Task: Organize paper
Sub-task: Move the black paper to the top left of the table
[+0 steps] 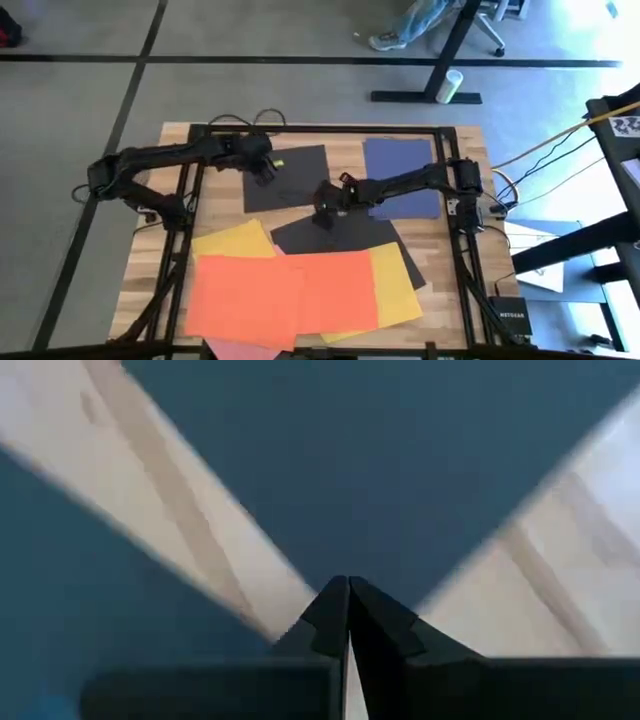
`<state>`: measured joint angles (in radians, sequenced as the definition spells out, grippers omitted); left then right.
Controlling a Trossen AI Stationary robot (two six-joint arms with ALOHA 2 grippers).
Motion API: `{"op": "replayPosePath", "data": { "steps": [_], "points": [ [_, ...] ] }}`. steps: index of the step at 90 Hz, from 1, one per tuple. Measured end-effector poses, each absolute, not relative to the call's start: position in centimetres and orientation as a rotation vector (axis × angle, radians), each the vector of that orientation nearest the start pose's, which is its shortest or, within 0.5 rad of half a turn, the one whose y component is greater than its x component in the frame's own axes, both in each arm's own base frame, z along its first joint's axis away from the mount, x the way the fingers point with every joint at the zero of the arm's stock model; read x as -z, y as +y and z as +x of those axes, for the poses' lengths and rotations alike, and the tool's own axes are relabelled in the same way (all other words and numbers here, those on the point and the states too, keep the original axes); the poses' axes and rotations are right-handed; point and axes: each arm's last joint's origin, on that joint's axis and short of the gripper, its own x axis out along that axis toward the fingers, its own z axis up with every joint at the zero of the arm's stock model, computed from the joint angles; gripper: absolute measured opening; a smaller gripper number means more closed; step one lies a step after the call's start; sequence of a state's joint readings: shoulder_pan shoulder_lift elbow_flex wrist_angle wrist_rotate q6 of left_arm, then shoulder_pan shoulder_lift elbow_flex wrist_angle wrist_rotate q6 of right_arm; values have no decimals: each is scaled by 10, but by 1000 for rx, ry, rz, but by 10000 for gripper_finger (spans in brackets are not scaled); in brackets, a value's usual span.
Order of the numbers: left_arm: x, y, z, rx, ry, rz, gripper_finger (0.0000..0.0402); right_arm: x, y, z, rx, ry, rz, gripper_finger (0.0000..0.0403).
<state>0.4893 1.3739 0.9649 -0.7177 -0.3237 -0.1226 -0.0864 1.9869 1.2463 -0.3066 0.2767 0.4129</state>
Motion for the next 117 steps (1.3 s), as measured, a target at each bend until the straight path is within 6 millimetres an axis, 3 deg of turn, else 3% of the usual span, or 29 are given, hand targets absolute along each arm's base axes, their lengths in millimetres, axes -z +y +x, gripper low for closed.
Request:
{"op": "replayPosePath", "data": {
  "steps": [15, 29, 37, 55, 70, 77, 92, 117],
  "points": [
    [-205, 148, 220, -805, 1183, -189, 47, -133, -68, 396, 588, 997, 383, 0],
    [-175, 158, 220, -773, 1225, -211, 41, -128, -64, 397, 513, 1040, 415, 0],
    [-154, 158, 218, -750, 1306, -252, 38, -128, -64, 394, 504, 1078, 389, 0],
    [-120, 151, 216, -737, 1400, -363, 36, -128, -89, 386, 549, 1110, 350, 0],
    [-119, 138, 221, -776, 1372, -363, 36, -128, -110, 382, 625, 1080, 372, 0],
    [-124, 123, 223, -714, 1369, -395, 36, -128, -115, 382, 646, 1056, 400, 0],
    [-130, 98, 231, -516, 1348, -489, 36, -129, -120, 386, 648, 994, 414, 0],
    [-157, 80, 238, -452, 1246, -446, 36, -131, -124, 384, 718, 986, 373, 0]
  ]
}}
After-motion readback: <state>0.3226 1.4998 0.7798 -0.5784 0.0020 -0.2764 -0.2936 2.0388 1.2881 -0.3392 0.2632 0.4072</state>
